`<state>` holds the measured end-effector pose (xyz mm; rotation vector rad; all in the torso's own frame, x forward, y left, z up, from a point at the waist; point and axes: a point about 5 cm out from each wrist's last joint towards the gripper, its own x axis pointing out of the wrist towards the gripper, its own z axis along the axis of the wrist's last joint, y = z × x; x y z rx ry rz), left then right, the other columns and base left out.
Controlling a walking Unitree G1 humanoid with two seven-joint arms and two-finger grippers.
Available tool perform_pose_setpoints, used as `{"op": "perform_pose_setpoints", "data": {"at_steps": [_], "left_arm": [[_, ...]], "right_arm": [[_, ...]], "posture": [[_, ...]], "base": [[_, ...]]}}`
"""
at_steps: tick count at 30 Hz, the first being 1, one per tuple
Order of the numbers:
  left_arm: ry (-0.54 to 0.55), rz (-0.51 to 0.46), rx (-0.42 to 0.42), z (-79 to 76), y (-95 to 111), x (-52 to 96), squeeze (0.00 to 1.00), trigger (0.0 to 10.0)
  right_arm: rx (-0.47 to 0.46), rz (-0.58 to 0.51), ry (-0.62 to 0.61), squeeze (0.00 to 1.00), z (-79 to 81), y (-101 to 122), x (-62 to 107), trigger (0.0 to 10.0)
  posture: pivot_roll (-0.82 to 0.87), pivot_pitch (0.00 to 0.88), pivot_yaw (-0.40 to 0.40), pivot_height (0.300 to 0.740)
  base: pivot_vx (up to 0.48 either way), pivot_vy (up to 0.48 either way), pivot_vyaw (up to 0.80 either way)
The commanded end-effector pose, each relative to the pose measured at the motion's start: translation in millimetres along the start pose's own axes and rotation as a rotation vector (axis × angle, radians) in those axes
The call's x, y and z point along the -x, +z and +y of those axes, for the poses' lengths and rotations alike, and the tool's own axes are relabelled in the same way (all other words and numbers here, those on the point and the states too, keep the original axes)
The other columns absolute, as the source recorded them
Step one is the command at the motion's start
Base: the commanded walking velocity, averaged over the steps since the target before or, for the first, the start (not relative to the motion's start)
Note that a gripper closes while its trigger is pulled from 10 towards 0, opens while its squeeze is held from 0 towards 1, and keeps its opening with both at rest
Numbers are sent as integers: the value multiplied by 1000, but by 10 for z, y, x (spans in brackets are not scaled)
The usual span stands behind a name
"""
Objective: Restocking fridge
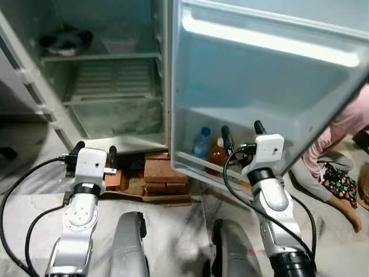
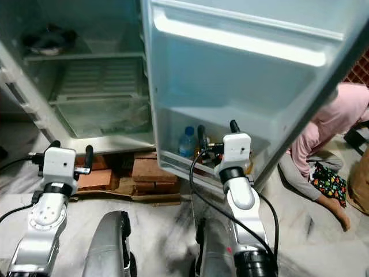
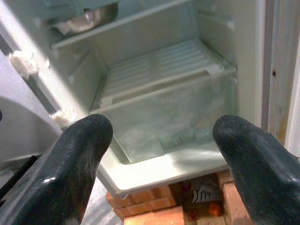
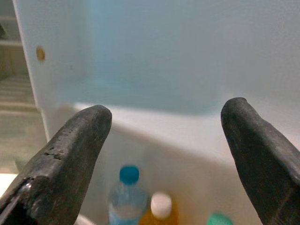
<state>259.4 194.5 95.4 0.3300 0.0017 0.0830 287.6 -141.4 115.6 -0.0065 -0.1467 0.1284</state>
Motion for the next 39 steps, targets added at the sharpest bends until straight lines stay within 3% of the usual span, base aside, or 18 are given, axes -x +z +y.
{"op": "perform_pose_setpoints", "data": {"at_steps": [1, 11, 22, 39], "left_arm": [[-25, -20, -4, -59, 31, -38, 0, 10000], [-13, -38, 1, -59, 58, -153, 0, 10000], [-32, -26, 2, -107, 22, -114, 0, 10000], [-36, -21, -6, -101, 7, -121, 0, 10000]], "right_arm": [[-5, -1, -18, 0, -46, 21, -43, 10000], [11, -22, -18, 0, -81, 88, -150, 10000], [-34, 88, -20, 0, -101, -145, 94, 10000], [-127, 192, 109, 0, 65, -292, 154, 10000]], "posture": [[122, 3, -59, 693], [105, 0, -56, 740], [99, 6, -50, 740], [98, 5, -49, 740]], "base": [[0, 0, 0], [0, 0, 0], [-25, 0, 0], [-329, 0, 0]]}}
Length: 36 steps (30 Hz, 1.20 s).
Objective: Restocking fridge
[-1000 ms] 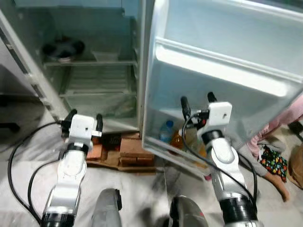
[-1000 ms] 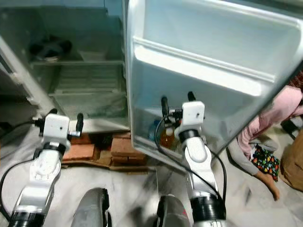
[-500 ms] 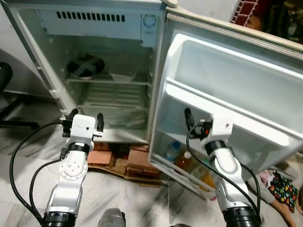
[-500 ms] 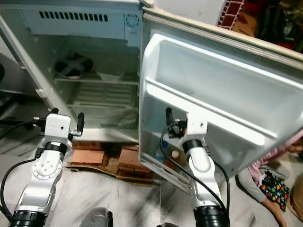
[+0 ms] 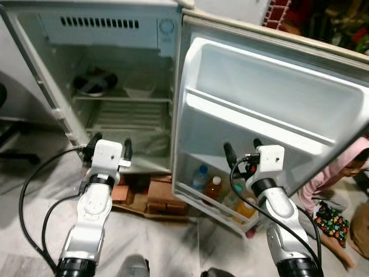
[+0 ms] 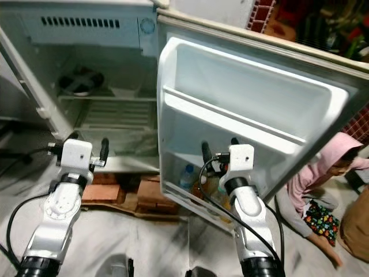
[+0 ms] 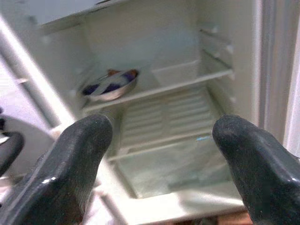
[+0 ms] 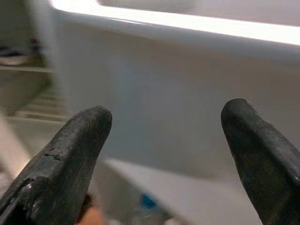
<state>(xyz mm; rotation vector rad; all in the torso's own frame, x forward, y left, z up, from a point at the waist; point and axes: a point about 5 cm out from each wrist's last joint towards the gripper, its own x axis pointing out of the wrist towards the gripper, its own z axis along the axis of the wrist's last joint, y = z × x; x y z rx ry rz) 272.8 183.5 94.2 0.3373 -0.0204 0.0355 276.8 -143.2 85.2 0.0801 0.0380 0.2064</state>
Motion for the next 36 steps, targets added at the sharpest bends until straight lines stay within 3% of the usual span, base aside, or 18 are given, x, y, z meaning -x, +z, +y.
{"op": "perform_pose_setpoints", "data": {"at_steps": [1, 8, 13, 22, 29, 36], "left_arm": [[7, 8, 0, 15, -19, 3, 0, 10000], [6, 7, 1, 5, -15, -4, 0, 10000], [2, 6, -2, 1, -16, -13, 0, 10000], [15, 6, -6, 63, -33, -8, 0, 10000], [31, 10, -11, 82, -35, -17, 0, 10000], [30, 8, -16, 67, -27, -19, 0, 10000]], "right_arm": [[-26, 23, 52, 0, 79, -25, 0, 10000], [-36, 32, 119, 0, 137, -28, 18, 10000], [-24, -70, 53, 0, 51, 150, -34, 10000], [-3, -55, -28, 0, -9, 149, -76, 10000], [45, -125, -37, 0, -50, 269, -107, 10000], [0, -145, -41, 0, -48, 308, -146, 10000]], "posture": [[97, 5, -49, 740], [93, 5, -50, 740], [91, 6, -47, 740], [94, 4, -48, 740], [96, 1, -47, 740], [96, 0, -47, 740]], "base": [[-281, 0, 0], [-273, 0, 0], [-149, 0, 0], [0, 0, 0], [77, -407, 146], [321, -352, 61]]}}
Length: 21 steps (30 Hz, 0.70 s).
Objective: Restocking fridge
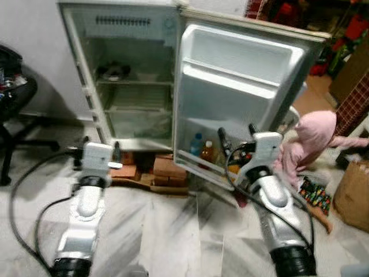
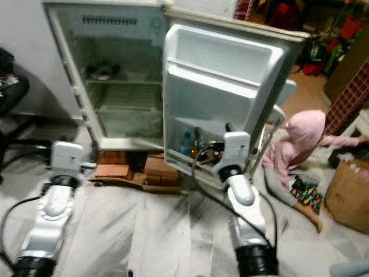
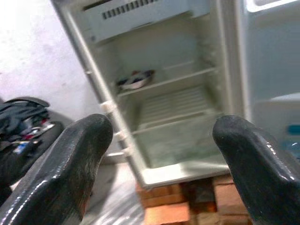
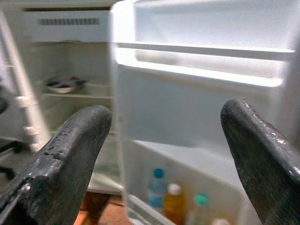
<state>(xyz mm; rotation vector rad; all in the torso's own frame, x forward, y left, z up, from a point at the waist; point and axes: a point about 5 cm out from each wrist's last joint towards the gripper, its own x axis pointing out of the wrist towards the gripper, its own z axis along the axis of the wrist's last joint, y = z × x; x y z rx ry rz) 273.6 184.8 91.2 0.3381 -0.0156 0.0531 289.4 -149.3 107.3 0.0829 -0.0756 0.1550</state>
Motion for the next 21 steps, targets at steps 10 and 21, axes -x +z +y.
{"op": "perform_pose_setpoints", "data": {"at_steps": [10, 21], "left_arm": [[43, 4, -9, 102, 2, -8, 0, 10000], [52, 22, 4, 95, -20, 17, 0, 10000]], "right_arm": [[7, -37, 15, 0, 22, 72, -49, 10000], [15, -36, 28, 0, 42, 55, -63, 10000]], "posture": [[97, 4, -48, 740], [103, 8, -51, 740]], "base": [[370, -298, 0], [411, -67, 0]]}}
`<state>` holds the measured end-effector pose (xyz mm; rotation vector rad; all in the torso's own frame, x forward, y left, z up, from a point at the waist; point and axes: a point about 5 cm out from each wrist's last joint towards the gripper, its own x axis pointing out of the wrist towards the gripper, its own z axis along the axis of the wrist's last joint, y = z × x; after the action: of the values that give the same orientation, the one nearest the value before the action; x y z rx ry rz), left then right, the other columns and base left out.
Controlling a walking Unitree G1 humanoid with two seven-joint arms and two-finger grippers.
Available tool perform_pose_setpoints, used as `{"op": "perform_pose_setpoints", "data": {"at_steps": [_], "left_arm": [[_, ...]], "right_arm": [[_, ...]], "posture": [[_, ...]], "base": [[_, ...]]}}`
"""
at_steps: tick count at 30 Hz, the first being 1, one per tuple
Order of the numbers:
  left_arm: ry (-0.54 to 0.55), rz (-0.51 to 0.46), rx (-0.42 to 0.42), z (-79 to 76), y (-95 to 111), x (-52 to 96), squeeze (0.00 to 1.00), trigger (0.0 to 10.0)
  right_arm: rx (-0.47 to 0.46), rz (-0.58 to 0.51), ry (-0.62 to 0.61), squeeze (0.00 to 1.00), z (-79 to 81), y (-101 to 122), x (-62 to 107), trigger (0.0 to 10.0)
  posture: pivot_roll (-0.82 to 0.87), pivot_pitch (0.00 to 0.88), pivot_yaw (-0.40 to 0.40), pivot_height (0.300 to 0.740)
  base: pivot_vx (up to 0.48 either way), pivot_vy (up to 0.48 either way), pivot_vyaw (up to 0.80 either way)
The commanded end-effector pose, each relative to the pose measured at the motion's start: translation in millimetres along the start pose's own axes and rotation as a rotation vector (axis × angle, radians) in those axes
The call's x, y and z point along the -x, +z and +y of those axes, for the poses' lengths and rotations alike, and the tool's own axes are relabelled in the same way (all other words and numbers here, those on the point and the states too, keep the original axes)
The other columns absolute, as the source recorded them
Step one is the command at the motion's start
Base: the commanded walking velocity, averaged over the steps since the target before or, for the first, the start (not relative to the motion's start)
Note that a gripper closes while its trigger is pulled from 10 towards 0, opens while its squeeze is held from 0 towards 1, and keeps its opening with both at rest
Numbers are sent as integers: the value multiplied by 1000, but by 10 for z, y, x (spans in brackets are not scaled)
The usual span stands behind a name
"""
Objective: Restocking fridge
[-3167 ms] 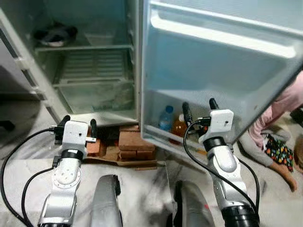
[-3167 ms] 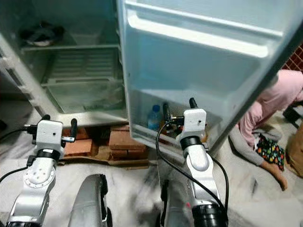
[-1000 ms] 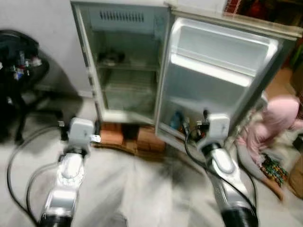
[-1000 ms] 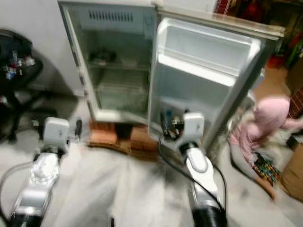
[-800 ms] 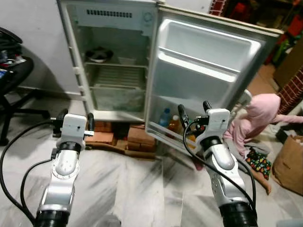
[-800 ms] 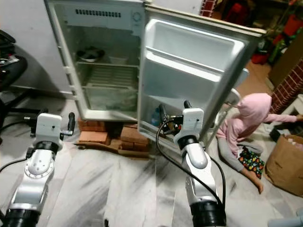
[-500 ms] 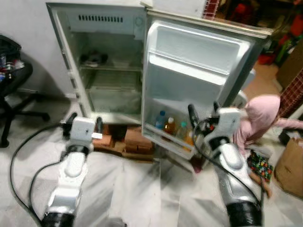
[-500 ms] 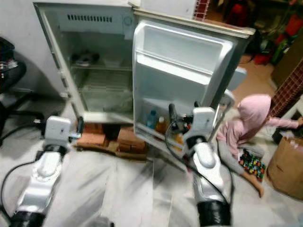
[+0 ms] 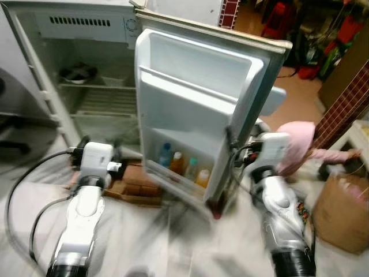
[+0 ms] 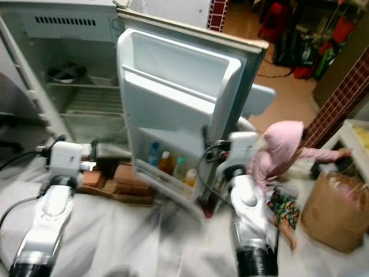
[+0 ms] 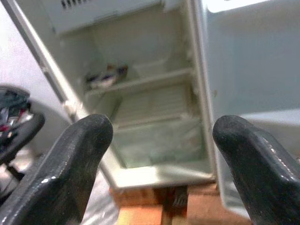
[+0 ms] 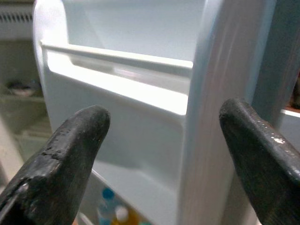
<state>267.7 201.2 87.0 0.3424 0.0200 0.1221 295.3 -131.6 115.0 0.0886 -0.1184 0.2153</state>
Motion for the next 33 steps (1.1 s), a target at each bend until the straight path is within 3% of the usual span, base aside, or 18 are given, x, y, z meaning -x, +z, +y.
{"op": "perform_pose_setpoints", "data": {"at_steps": [1, 4, 12, 21, 24, 33], "left_arm": [[-10, -24, 11, -51, 75, -27, 0, 10000], [-5, -18, 46, -76, 60, 15, 0, 10000], [-38, -4, 36, -131, 28, 116, 0, 10000], [-35, 14, 47, -124, 10, 159, 0, 10000], [-32, 30, 52, -140, -24, 190, 0, 10000], [-26, 22, 61, -144, 17, 166, 0, 10000]], "right_arm": [[21, 5, -34, 0, -127, 0, 36, 10000], [22, 0, -42, 0, -159, 12, 21, 10000], [29, -2, -44, 0, -173, 12, 24, 10000], [34, 3, -6, 0, -113, -26, 13, 10000], [37, 2, 6, 0, -81, -41, 23, 10000], [44, -16, 8, 0, -98, 17, -15, 10000]], "posture": [[103, 8, -51, 740], [105, 12, -51, 740], [111, 23, -53, 740], [121, 37, -52, 740], [119, 41, -53, 740], [114, 51, -56, 740]], "base": [[375, -247, 0], [0, 0, 0], [0, 0, 0], [0, -448, 0], [0, -464, 427], [0, 0, 783]]}}
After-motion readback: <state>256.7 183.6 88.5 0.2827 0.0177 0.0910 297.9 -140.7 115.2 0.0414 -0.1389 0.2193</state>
